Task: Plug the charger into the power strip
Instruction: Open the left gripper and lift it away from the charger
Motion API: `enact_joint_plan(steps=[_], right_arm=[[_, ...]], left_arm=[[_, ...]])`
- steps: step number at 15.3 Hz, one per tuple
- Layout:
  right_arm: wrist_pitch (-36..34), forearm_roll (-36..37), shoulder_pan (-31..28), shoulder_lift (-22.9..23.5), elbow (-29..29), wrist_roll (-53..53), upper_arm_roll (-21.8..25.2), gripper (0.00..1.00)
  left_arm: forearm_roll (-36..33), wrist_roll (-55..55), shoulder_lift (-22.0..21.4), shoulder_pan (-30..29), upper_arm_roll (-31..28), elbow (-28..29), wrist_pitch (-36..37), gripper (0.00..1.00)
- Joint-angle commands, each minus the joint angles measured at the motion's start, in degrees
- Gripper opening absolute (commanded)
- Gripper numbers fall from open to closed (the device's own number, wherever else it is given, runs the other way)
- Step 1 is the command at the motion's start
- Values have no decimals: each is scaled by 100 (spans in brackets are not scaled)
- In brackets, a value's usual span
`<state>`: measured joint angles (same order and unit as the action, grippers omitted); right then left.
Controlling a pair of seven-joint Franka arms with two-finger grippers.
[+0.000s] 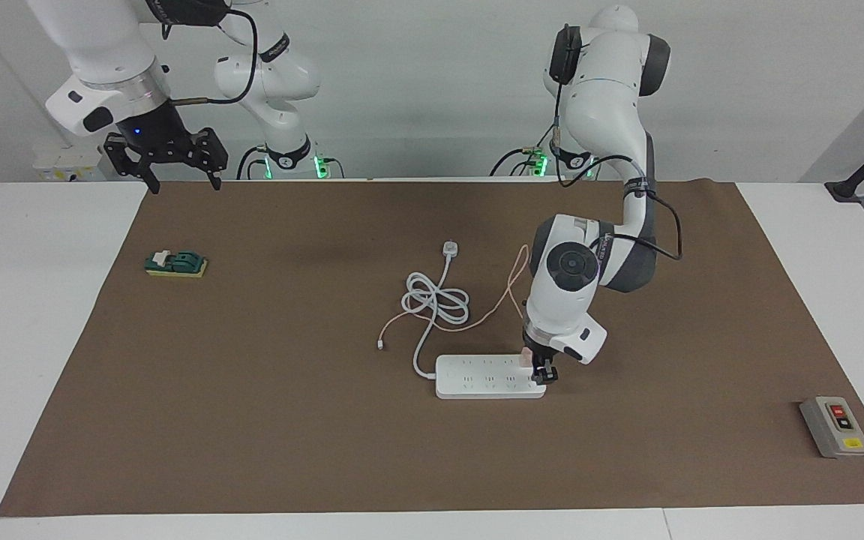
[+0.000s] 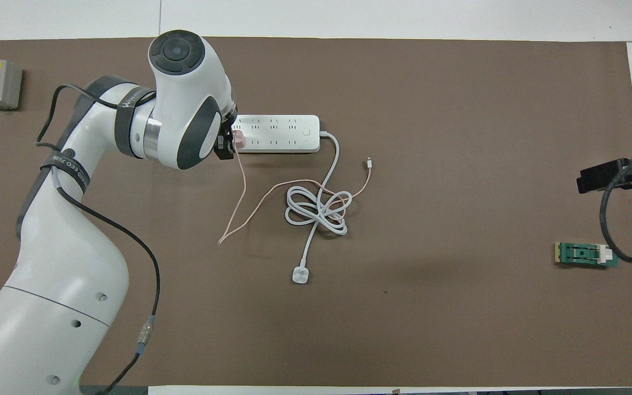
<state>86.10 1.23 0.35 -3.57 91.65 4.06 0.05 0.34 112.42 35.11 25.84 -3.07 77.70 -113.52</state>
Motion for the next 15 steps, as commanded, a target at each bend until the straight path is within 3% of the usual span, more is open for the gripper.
enact_joint_plan(steps=[1,9,15], right_arm=[[-41,-35,-70,-126,134,-55,-66,100],[-32,-35,-70,-126,134,-63,-66,100],[-32,-35,-70,-126,134,-63,-66,100]], left_arm=[[72,-316,-512,-79,0,105,408,98],[37,-2414,-1637,-483,-53,87,1533,97],[72,-5673,-2323,-1405,-53,78,2472,96]])
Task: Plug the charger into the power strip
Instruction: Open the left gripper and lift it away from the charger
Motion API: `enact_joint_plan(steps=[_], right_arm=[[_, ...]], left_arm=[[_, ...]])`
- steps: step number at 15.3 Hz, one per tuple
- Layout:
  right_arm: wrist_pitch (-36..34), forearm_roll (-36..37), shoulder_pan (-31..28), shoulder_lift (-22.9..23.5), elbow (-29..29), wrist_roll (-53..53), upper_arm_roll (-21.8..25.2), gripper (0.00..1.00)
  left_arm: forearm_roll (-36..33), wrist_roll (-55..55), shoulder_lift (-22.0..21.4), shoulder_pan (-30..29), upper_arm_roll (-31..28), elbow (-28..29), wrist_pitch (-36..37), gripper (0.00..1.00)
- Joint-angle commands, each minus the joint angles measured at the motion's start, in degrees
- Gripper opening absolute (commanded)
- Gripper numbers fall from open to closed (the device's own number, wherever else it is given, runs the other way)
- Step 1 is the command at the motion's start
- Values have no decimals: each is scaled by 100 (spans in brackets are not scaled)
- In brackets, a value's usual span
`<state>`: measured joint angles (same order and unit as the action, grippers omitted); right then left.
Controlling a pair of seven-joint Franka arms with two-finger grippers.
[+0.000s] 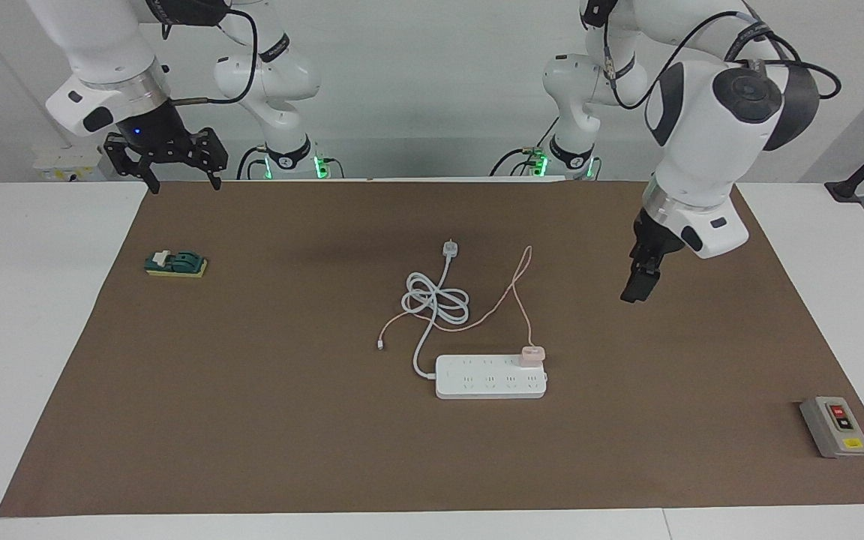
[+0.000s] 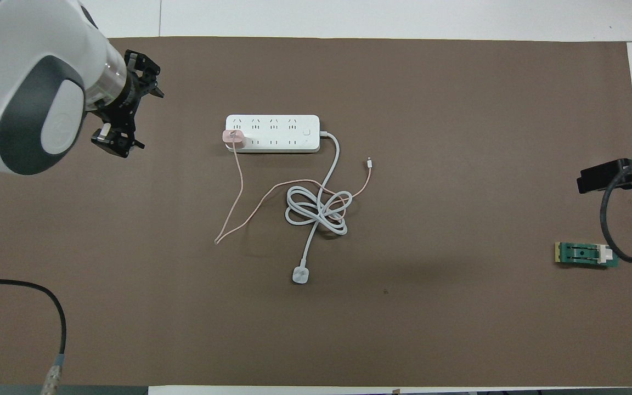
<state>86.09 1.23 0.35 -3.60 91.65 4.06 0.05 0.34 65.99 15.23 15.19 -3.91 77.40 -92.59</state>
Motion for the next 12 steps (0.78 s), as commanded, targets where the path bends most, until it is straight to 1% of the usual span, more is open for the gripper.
enact_joint_plan(steps=[1,3,4,6,8,9,10,12], right_arm=[[-31,-35,-70,-124,134,-64,-66,100],[-31,-35,-70,-133,134,-72,-66,100],[-31,-35,-70,-124,134,-72,-66,100],[-31,-35,-70,-124,134,-81,-66,100],[-22,-35,-79,-124,134,-72,-66,100],[-13,-35,-79,-124,134,-72,-66,100],[-13,-35,-79,-124,134,-72,-66,100],[-13,-35,-70,-124,134,-72,-66,100]], left_arm=[[80,-1410,-397,-463,30,117,539,96],[115,-2034,-433,-736,30,109,593,97],[54,-2438,-485,-789,30,109,611,100],[-104,-3675,-591,-955,30,126,620,100],[-70,-4993,-609,-1271,30,152,541,100],[-69,-5139,-687,-1290,30,231,540,100],[-78,-5184,-836,-1291,30,458,462,100],[-113,-5298,-1414,-1317,30,1334,-37,100]])
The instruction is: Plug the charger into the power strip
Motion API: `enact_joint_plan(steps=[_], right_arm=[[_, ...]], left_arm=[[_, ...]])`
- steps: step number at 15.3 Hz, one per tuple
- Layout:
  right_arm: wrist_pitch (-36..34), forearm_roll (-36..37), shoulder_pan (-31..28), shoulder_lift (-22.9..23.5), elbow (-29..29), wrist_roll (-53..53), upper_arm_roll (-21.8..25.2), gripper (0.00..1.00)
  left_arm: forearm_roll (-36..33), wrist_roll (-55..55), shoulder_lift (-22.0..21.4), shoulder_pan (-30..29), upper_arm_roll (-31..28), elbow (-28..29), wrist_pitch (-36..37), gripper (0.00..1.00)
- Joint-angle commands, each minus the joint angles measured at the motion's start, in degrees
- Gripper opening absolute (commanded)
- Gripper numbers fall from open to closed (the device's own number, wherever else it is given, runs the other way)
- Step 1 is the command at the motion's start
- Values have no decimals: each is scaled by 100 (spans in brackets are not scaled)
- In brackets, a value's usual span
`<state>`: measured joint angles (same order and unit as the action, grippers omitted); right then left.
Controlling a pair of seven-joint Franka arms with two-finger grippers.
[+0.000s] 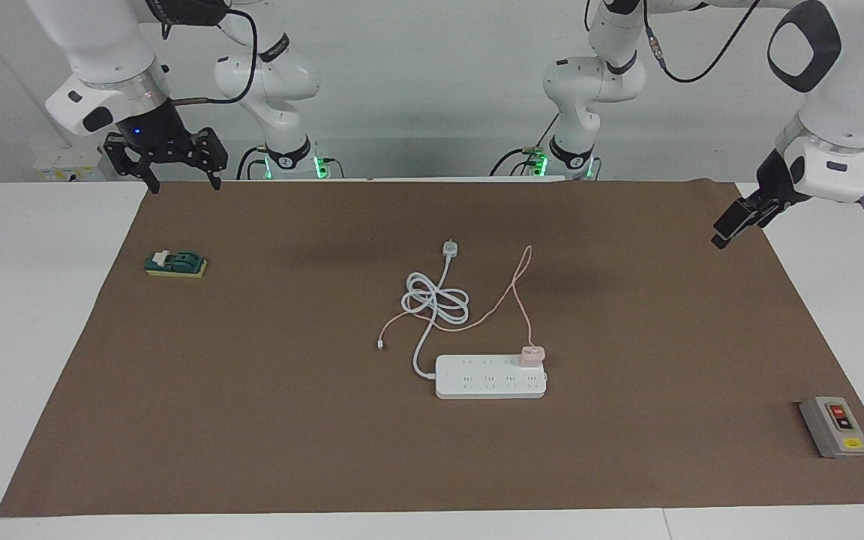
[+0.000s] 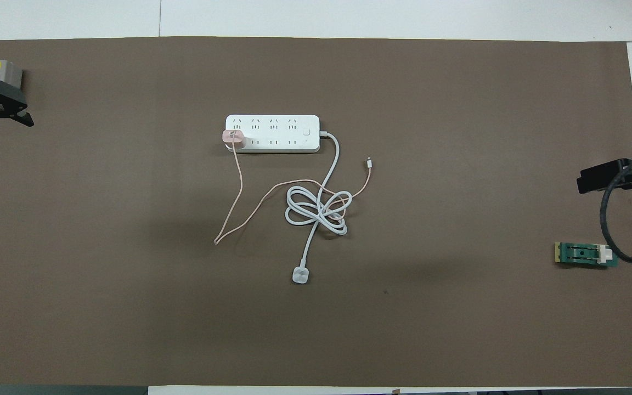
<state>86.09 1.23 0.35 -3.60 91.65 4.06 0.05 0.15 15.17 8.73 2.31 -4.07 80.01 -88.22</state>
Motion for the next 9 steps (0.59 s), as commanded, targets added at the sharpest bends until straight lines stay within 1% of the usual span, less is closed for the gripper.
enact_joint_plan(steps=[1,3,4,5,8,9], right_arm=[[-13,-35,-78,-123,134,-72,-66,100],[-13,-35,-79,-123,134,-63,-66,100],[-22,-35,-79,-123,134,-63,-66,100],[-22,-35,-79,-123,142,-63,-66,100],[-22,-35,-79,-123,134,-63,-66,100],[-13,-35,-79,-123,134,-72,-66,100]], left_arm=[[-112,-312,-1081,-28,47,1565,-729,100],[-112,-514,-1487,-46,47,2209,-916,100],[-112,-628,-1584,-63,30,2342,-916,100],[-112,-786,-1594,-177,47,2396,-864,100],[-112,-1112,-1717,-265,47,2598,-846,100],[-112,-1270,-1848,-318,47,2651,-829,100]])
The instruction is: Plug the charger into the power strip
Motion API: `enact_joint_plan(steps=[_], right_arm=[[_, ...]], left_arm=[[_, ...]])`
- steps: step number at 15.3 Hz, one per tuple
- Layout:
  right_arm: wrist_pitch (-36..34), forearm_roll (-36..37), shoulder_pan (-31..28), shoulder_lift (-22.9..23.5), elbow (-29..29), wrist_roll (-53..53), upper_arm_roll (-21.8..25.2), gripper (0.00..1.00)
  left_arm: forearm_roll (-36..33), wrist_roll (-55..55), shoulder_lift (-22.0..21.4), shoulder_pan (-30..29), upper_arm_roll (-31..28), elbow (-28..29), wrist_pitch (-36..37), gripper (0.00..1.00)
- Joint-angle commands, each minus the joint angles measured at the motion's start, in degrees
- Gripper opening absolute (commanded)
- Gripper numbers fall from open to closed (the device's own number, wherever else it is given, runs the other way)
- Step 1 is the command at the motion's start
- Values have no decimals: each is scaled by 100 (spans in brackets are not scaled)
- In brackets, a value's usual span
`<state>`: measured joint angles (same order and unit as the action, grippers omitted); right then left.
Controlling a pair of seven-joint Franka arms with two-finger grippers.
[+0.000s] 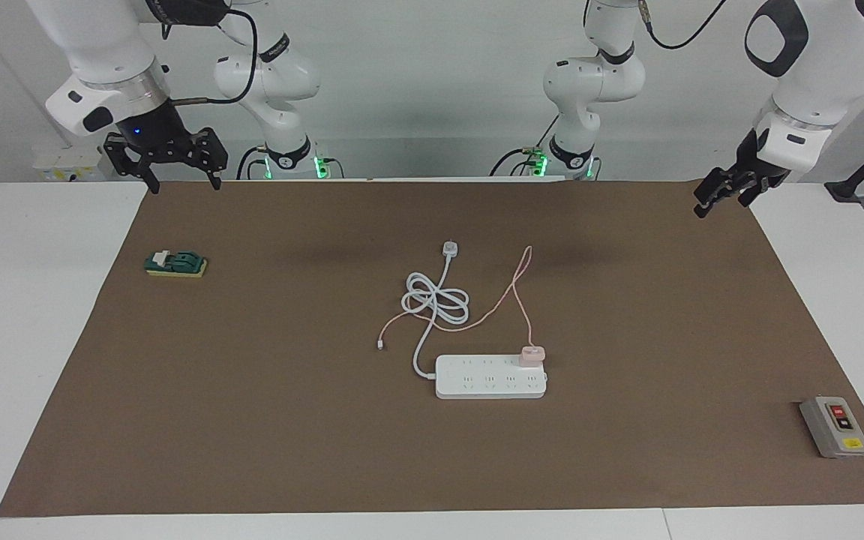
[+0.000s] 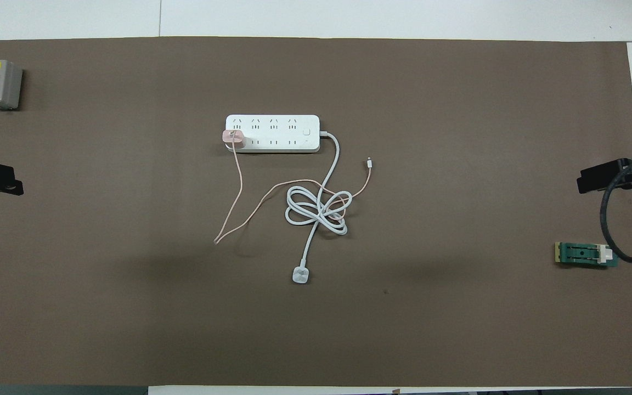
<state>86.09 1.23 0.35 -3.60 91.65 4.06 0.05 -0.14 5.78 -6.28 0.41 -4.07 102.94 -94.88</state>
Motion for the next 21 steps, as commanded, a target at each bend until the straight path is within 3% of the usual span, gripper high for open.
enact_joint_plan(steps=[1,4,11,14,21], right_arm=[[-13,-35,-79,-123,142,-72,-66,100],[-13,-35,-79,-123,133,-72,-66,100],[-13,-35,-79,-123,133,-72,-66,100],[-13,-35,-79,-123,133,-72,-66,100],[-22,-35,-79,-123,133,-72,-66,100]], left_arm=[[-83,-393,-452,-172,46,384,-93,100],[-83,-385,-234,-225,46,26,346,100],[-65,-306,-207,-173,55,-116,259,100],[-39,-174,65,-93,73,-467,356,100],[31,-174,101,-14,108,-433,234,100]])
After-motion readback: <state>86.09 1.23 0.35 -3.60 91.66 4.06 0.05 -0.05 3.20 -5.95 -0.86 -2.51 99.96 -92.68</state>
